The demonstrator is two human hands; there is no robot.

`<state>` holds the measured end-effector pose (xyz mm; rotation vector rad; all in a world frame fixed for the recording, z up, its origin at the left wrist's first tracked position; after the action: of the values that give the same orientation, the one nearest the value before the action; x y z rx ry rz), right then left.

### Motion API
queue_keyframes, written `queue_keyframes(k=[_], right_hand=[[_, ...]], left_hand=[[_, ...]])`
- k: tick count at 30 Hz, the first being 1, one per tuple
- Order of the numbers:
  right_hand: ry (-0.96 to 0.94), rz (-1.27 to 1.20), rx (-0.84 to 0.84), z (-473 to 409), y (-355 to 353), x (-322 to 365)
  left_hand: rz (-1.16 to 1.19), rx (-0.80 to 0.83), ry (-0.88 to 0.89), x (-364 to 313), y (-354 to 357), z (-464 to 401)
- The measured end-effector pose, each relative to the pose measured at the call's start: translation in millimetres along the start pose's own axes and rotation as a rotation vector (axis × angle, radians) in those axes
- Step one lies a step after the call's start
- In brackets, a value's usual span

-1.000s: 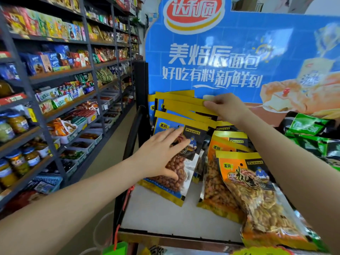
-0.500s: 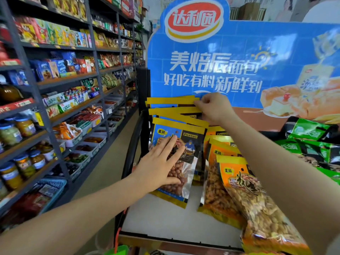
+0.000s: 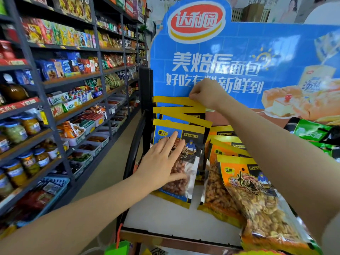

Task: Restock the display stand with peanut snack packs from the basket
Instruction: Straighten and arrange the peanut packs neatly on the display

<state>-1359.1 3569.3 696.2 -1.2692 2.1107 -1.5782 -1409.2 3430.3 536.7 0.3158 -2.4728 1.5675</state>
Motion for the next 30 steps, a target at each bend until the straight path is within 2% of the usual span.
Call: queue_keyframes(k=[5, 9, 12, 14, 16, 20, 23, 26, 30], right_hand=[[0.151, -0.216, -0.060, 19, 1, -36], [0.212, -0.237, -0.160, 24, 6, -42], [0.087, -0.142, -0.405, 39, -2, -31], [-0.043, -0.090, -0.488, 51, -1, -24], [-0.065, -0.076, -0.403, 55, 7, -28], [0.025, -0.042, -0.131, 62, 27, -42], [0.099, -0.091, -0.116, 64, 28, -45], [0.104, -0.119, -0.055, 58, 21, -40], [0.044, -0.110, 0.009, 47, 17, -24]], left_hand=[[-0.078, -0.094, 0.084, 17, -12, -17], [-0.107, -0.164, 0.068, 31, -30, -39], [-0.133, -0.144, 0.078, 43, -30, -51], [-0.162, -0.149, 0.088, 47, -27, -53], [-0.175, -0.185, 0.078, 49, -30, -54], [-0.182, -0.176, 0.070, 50, -36, -62], [-0.005, -0.079, 0.089, 51, -35, -63], [0.034, 0.023, 0.126, 55, -33, -58], [0.053, 0.002, 0.183, 52, -39, -46]])
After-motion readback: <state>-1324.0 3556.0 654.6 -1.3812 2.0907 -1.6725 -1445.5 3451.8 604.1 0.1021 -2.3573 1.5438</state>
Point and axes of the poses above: each hand's wrist, its own z-axis away from the middle knuckle, its own y-axis out of the palm, x = y × z, the point moved 5 cm from there along -z, towards the middle knuckle, and after that the axes turned 8 degrees about y, right-handed, at the moved point
